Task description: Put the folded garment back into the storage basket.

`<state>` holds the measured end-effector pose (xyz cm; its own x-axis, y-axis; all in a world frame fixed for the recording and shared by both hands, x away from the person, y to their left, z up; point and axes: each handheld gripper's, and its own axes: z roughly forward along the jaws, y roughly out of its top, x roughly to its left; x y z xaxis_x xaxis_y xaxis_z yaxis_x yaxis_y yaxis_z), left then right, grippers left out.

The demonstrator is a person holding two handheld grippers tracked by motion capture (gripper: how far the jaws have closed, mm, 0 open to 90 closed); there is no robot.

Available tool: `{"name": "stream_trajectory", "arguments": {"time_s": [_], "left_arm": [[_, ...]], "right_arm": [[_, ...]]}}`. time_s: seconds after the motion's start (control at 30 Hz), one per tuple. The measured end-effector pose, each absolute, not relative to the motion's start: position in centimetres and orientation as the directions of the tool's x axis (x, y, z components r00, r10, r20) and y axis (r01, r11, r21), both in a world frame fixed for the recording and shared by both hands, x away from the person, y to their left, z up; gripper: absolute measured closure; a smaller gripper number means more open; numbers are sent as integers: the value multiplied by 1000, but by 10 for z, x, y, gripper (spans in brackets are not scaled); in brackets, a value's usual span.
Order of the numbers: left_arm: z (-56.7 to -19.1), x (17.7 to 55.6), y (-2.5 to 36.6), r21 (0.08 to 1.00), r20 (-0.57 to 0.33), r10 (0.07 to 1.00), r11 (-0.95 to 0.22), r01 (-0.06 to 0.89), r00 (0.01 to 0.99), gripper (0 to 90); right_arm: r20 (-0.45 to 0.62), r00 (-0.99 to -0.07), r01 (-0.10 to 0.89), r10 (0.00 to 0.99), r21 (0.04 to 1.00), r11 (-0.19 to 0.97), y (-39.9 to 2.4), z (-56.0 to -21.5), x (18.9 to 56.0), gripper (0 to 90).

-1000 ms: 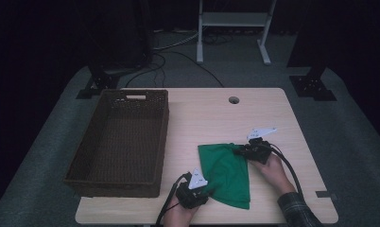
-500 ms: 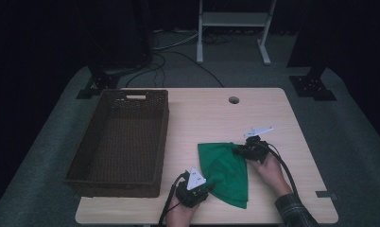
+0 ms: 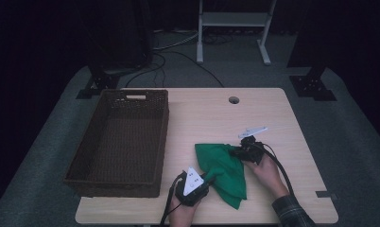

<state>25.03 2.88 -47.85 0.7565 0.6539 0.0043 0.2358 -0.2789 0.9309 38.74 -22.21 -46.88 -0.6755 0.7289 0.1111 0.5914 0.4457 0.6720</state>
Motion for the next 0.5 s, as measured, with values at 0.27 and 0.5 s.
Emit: {"name": "stream_trajectory", "arguments": {"time_s": [0.27,0.5], "left_arm": [[-476,256,30,958,-13,662,-206,199,749,762],[-459,263,31,965,-25,671,-178,194,741,761]], "right_arm": [[89,-679,585,729,665,464,-214,-467,382,770],[56,-693,559,719,672,487,-208,-460,374,773]]}}
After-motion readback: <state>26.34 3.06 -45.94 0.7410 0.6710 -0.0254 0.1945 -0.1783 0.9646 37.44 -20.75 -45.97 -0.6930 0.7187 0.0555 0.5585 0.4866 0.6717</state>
